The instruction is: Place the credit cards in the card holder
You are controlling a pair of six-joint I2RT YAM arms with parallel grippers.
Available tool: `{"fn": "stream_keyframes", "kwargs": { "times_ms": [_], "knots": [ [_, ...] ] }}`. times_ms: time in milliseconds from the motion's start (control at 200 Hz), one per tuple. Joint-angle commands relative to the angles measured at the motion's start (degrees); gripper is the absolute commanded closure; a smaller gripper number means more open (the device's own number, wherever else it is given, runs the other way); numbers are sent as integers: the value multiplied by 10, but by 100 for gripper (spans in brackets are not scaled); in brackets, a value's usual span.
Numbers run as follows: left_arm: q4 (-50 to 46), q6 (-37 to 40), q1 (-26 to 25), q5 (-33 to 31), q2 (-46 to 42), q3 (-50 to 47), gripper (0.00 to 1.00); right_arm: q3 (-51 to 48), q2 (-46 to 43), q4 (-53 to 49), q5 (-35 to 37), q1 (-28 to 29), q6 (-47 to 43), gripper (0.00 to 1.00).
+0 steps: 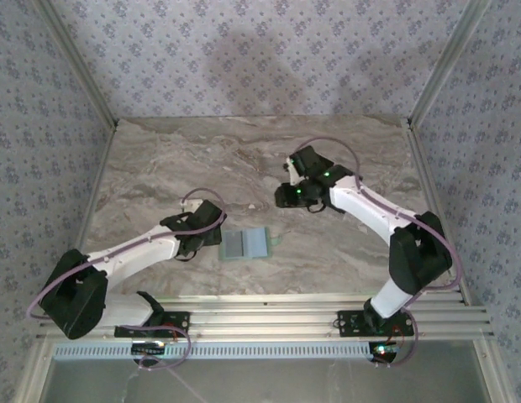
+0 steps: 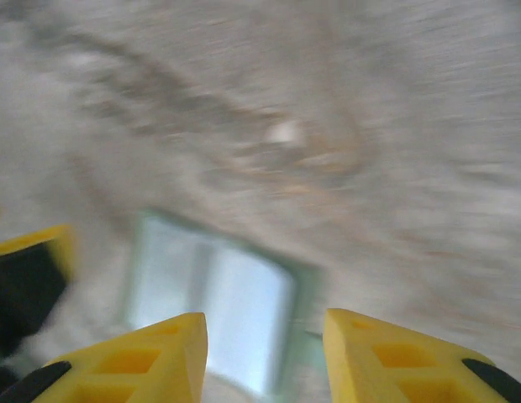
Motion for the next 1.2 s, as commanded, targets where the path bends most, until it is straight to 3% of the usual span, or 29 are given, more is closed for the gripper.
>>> {"fn": "stream_keyframes", "kwargs": {
  "times_ms": [0, 215, 395, 600, 1034, 1194],
  "knots": [
    [4, 12, -3, 7, 10, 24, 6, 14, 1, -128, 163, -22, -93, 57],
    [4, 13, -6, 10, 26, 37, 6, 47, 54, -184, 327, -29, -138, 58],
    [-1, 11, -14, 7, 33, 42, 6, 58, 93, -186, 376, -38, -153, 59],
    [0, 6, -21, 5, 39, 43, 6, 73, 117, -176, 392, -50, -156, 59],
    [6, 5, -28, 4, 45, 41, 6, 84, 164, -161, 350, -68, -157, 62],
    [6, 4, -28, 3, 45, 39, 6, 89, 175, -165, 344, -69, -156, 68]
  ]
}}
